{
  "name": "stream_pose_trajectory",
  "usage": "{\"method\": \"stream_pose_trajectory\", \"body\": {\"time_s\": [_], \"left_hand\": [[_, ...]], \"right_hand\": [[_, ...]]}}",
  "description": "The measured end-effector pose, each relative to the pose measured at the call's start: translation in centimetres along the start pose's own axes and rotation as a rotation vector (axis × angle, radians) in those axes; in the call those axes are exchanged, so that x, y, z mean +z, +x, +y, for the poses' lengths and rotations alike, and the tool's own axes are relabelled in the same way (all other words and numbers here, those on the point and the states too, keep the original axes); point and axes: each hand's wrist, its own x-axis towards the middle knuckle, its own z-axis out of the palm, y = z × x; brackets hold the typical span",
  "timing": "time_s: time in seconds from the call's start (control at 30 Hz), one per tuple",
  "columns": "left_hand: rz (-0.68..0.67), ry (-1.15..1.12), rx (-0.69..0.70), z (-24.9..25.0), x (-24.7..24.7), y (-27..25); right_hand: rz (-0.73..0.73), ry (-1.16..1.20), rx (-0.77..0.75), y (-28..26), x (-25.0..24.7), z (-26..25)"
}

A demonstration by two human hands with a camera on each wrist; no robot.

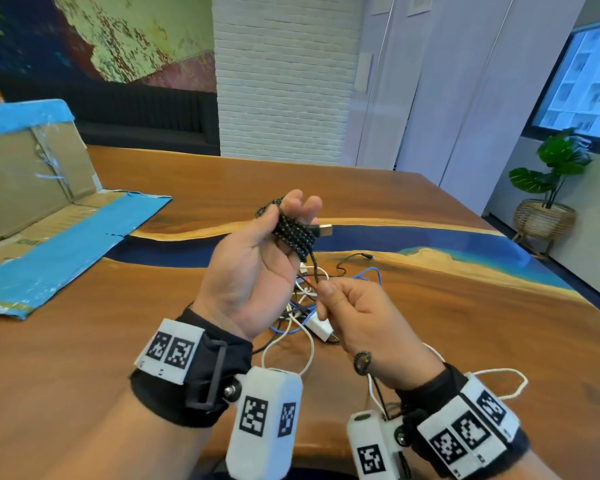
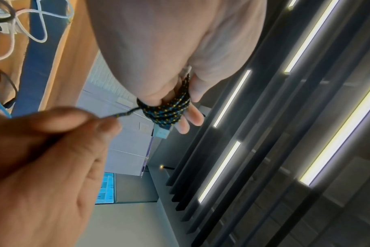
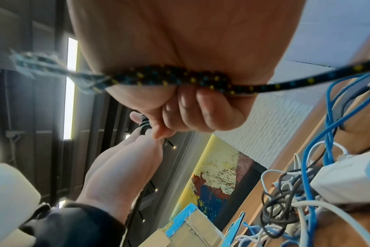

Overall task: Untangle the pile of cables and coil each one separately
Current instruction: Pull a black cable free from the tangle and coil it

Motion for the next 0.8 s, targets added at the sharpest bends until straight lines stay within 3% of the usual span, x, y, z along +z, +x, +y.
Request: {"method": "stream_pose_trajectory", "body": {"time_s": [0.1, 0.2, 0.27, 0.37, 0.5, 0.57, 0.7, 0.8], "left_hand": [[0.058, 0.327, 0.092, -1.3, -0.1, 0.5], [0.078, 1.046, 0.208, -1.3, -1.1, 1.1], [-0.01, 1.415, 0.151, -0.8, -1.6, 1.0], [-0.171, 1.781, 0.041, -0.1, -2.0, 0.6], [-0.324, 1.829, -0.163, 1.8, -2.0, 0.3], [-0.368, 1.803, -0.193, 2.8, -2.3, 0.4], [-0.201, 1.534, -0.127, 3.4, -3.1, 0.2], [-0.076, 1.419, -0.061, 3.5, -4.0, 0.4]], "right_hand": [[-0.113, -0.019, 0.023, -0.3, 0.8, -0.1], [-0.213, 0.032, 0.036, -1.2, 1.7, 0.0], [-0.228, 0.078, 0.028, -1.3, 1.4, -0.2], [-0.199, 0.201, 0.081, -0.9, -0.3, -0.3], [-0.148, 0.401, 0.235, 0.0, -2.6, -0.1], [-0.134, 0.542, 0.298, 0.3, -3.5, -0.3], [0.014, 0.818, 0.374, 0.6, -4.8, 0.2], [0.089, 0.735, 0.366, 0.7, -4.7, 0.7]]}}
